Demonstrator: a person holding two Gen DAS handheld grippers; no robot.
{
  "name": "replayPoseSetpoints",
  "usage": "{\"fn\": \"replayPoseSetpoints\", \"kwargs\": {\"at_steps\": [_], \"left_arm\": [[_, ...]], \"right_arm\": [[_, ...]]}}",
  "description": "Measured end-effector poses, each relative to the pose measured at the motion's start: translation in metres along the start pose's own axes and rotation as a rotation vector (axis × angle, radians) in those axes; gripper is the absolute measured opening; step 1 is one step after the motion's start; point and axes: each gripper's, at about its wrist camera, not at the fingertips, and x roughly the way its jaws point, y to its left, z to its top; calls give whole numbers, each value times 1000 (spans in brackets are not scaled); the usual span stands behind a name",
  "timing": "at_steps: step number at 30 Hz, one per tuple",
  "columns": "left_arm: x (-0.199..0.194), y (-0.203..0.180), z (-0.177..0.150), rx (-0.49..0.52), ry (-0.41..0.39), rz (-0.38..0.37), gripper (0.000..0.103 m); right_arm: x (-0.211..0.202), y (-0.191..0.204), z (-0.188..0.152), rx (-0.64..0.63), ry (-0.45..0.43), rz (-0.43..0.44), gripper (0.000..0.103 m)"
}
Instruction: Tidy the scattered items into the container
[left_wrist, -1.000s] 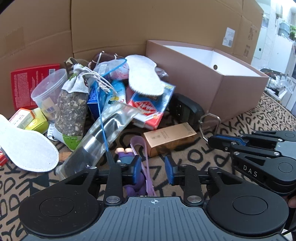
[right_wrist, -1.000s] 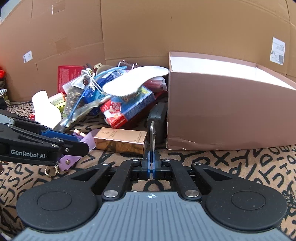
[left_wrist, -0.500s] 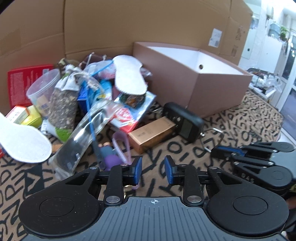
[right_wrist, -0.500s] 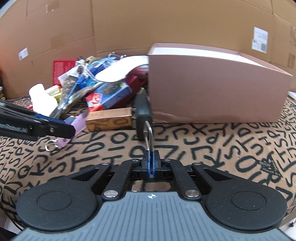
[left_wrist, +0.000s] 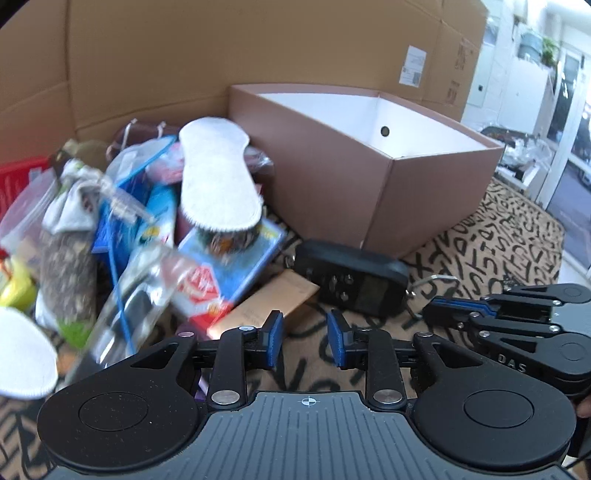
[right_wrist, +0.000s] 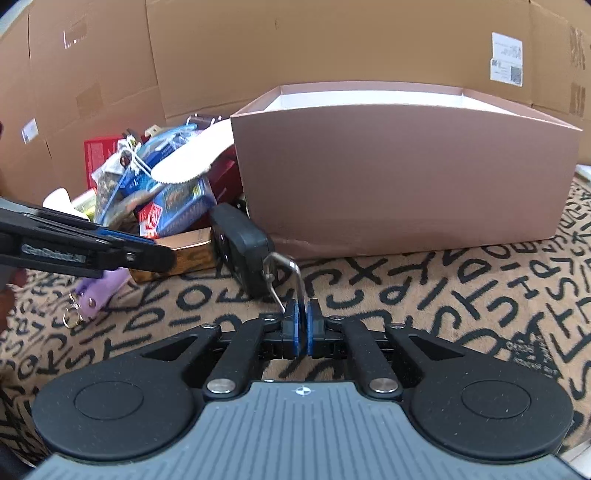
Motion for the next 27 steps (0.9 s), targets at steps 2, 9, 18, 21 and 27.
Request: {"fn": "replayPoseSetpoints", "kwargs": {"at_steps": [2, 9, 18, 21, 27], "left_arm": [[3, 0, 4, 13, -12, 22, 54], [13, 4, 6, 14, -11, 17, 59], [11, 6, 4, 12, -4, 43, 40], [7, 10, 2, -5, 1, 44, 18], [-2, 12, -4, -34, 8, 25, 14]], "right_arm": [[2, -1, 1, 2, -6, 8, 7], [10, -2, 5, 14, -8, 18, 7], [-1, 5, 7, 4, -18, 37, 5], [-8, 8, 8, -5, -33, 36, 4], [-22, 14, 10, -16, -60, 33, 4]]}}
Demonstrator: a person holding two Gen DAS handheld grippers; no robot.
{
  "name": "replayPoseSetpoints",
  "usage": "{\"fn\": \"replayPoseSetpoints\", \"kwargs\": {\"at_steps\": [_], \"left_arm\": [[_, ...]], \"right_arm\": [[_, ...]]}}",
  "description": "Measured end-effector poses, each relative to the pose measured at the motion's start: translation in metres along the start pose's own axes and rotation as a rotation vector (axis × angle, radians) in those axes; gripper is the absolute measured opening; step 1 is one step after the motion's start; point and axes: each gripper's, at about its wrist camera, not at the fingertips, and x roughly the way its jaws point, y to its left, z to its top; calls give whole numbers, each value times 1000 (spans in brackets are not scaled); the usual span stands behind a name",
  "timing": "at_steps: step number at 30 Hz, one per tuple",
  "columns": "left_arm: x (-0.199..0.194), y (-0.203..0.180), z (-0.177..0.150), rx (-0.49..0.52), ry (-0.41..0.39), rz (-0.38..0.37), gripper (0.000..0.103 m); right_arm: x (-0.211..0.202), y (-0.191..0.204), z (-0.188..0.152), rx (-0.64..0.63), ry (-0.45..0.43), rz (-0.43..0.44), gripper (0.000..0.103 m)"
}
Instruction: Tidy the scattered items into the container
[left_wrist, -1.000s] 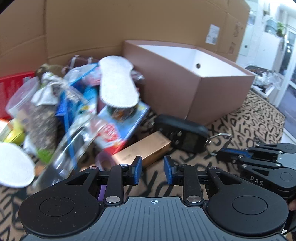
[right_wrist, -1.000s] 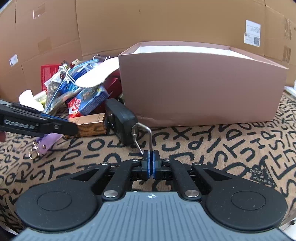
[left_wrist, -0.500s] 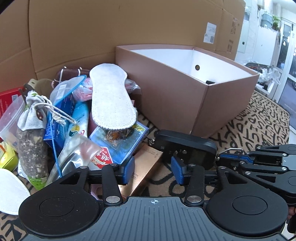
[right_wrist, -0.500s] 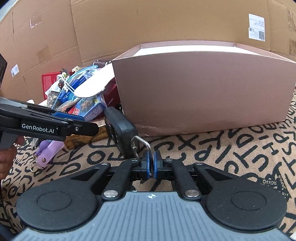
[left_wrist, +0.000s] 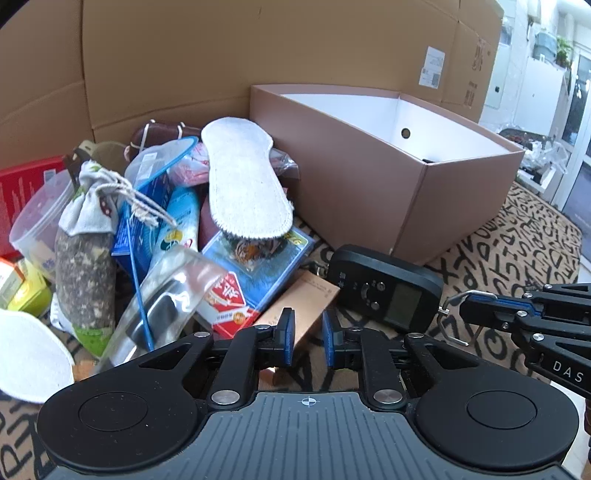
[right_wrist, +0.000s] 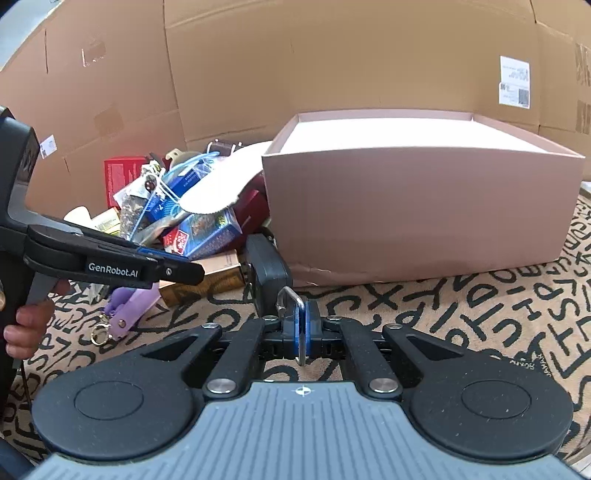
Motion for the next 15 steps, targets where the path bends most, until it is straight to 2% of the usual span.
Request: {"fn": "replayPoseSetpoints", "kwargs": {"at_steps": [6, 8, 10, 15], "left_arm": [[-9, -8, -5, -3, 12, -26, 15], [-15, -14, -6, 11, 3, -46, 20], [-23, -21, -6, 25, -17, -72, 38], [-39, -37, -3, 57, -69, -118, 38]], "right_arm": [[-14, 7, 4, -4, -36, 9, 4], [-19, 9, 7, -15, -53, 9, 4], [-23, 12, 12, -30, -66, 12, 4], [-33, 22, 23, -93, -96, 7, 4]]}}
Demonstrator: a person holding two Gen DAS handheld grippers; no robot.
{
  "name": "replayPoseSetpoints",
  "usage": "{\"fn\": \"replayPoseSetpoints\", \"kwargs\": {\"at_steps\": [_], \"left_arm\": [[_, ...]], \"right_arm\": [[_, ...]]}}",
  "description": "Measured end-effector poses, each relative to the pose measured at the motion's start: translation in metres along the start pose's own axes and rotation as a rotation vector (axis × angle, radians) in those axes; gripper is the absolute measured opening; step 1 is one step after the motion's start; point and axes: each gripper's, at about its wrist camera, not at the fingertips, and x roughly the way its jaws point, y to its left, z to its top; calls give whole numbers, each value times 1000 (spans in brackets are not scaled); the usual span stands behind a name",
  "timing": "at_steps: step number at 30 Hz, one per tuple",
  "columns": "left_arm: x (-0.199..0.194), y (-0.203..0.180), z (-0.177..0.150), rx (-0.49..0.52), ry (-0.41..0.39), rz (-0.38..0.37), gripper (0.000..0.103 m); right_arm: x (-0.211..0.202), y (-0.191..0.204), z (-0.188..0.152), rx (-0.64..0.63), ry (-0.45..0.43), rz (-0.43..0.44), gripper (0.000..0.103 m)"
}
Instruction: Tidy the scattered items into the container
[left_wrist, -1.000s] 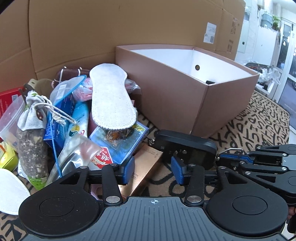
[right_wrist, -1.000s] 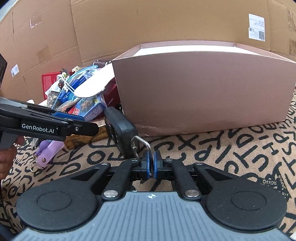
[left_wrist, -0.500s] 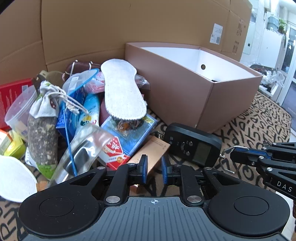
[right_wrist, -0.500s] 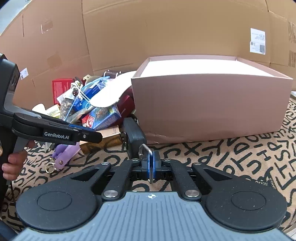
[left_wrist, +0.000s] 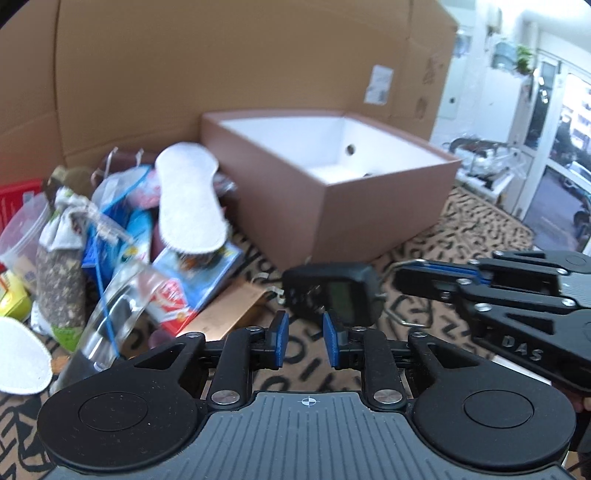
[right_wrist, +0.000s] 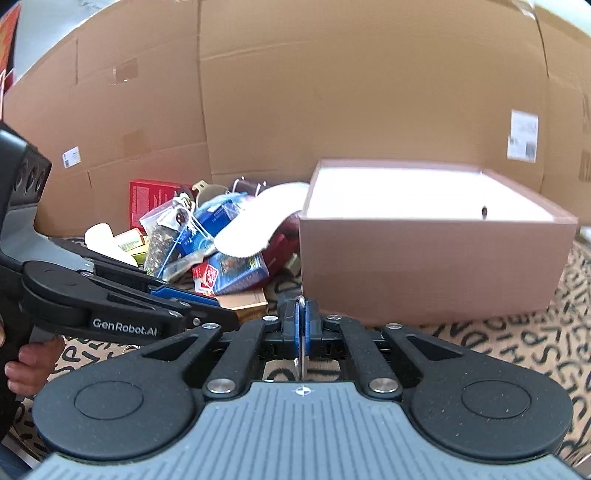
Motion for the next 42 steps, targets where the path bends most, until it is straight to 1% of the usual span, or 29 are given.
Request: {"fn": "replayPoseSetpoints", "kwargs": {"at_steps": [4, 10, 14, 16, 17, 19, 23, 24, 25, 29, 30, 32, 33, 34, 35, 36, 39, 40, 41, 42], "left_arm": [[-8, -11, 1, 24, -25, -40, 38], [-12, -17, -3, 23, -31, -59, 38], [-17, -22, -7, 41, -48, -78, 38], [-20, -26, -8, 58, -63, -84, 43], [-21, -28, -9, 68, -70, -86, 44], [-24, -31, -11, 85, -86, -89, 59], [-25, -36, -13, 112, -115, -84, 64], [-24, -36, -13, 112, -118, -78, 69], [-22, -36, -13, 112, -122, -72, 72], [-13, -35, -10, 121, -130, -64, 72], [-12, -35, -9, 122, -134, -67, 72], [-11, -34, -8, 123, -145, -73, 72], [-10, -33, -7, 122, -147, -77, 70], [-9, -33, -5, 122, -145, -86, 56], [-7, -32, -5, 124, -139, -85, 56], [-4, -32, -5, 126, -131, -73, 50], [3, -27, -6, 117, -114, -41, 40], [4, -23, -6, 104, -109, -40, 31], [5, -18, -5, 87, -100, -50, 27], [6, -13, -4, 70, -92, -59, 16]], "right_arm": [[-7, 3, 8, -18, -19, 6, 4], [-15, 7, 21, -43, -41, 31, 4], [-16, 9, 31, -51, -49, 57, 3], [-15, 11, 35, -47, -46, 72, 4], [-14, 11, 37, -44, -43, 76, 3], [-13, 11, 40, -31, -38, 90, 3], [-13, 12, 43, -30, -40, 92, 3], [-14, 13, 44, -31, -41, 95, 3], [-15, 14, 45, -35, -43, 100, 3], [-21, 19, 49, -57, -61, 117, 3], [-23, 20, 51, -62, -72, 122, 1], [-30, 21, 56, -79, -108, 125, 1], [-33, 21, 60, -89, -121, 118, 1], [-34, 22, 63, -101, -127, 103, 1], [-33, 22, 65, -112, -127, 90, 0], [-30, 21, 66, -115, -116, 82, 0], [-19, 15, 55, -98, -56, 67, 1], [-17, 13, 49, -91, -41, 62, 1], [-16, 11, 43, -84, -26, 58, 1], [-14, 9, 38, -82, -12, 49, 1]]}}
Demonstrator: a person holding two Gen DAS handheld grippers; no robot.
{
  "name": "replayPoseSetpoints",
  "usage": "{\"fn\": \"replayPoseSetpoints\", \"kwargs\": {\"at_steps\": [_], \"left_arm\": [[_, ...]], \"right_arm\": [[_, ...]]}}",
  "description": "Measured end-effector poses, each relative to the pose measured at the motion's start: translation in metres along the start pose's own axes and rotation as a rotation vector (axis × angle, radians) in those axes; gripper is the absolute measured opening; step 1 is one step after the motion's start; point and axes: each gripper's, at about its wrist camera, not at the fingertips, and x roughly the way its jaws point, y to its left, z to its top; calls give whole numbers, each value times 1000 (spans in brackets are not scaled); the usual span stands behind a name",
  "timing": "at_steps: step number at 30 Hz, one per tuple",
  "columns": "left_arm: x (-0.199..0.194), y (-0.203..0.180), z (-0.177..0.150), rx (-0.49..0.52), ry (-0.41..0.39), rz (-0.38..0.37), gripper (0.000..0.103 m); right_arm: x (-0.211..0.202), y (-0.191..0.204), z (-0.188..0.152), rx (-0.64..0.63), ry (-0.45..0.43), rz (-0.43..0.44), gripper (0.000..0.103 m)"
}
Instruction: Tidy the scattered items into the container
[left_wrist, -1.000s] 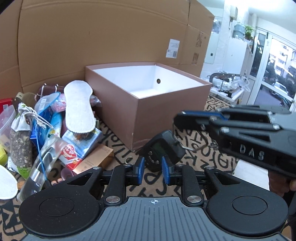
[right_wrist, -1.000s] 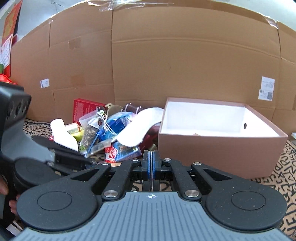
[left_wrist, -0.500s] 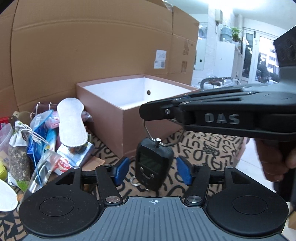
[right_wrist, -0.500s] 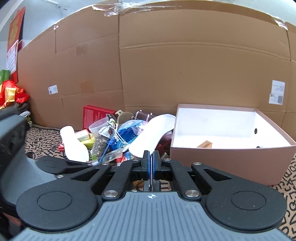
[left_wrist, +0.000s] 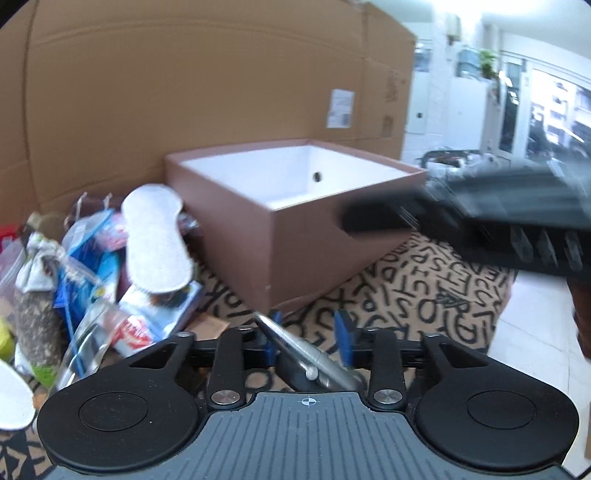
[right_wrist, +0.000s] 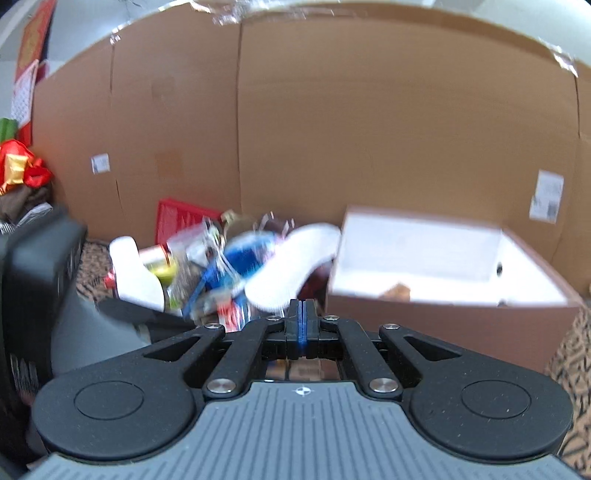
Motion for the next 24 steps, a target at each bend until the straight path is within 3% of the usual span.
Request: {"fn": "replayPoseSetpoints", "kwargs": {"at_steps": [6, 8, 10, 12, 17, 19, 24], "left_arm": [[4, 23, 4, -86, 33, -44, 14], [6, 26, 5, -102, 43, -50, 14], [7, 26, 6, -108, 51, -51, 14], [8, 25, 8, -100, 57, -48, 14], [10, 17, 14, -76, 67, -39, 13], [11, 14, 17, -65, 71, -37, 1], [11, 7, 20, -30, 79, -25, 1]], "right_arm": [[11, 1, -38, -46, 109, -58, 10], [16, 6, -52, -72, 149, -45, 24], [16, 14, -65, -110, 157, -33, 55], [14, 24, -73, -155, 146, -17, 64], [21, 40, -85, -204, 129, 4, 71], [30, 44, -89, -207, 114, -30, 69], [47, 57, -99, -218, 83, -91, 63]]}}
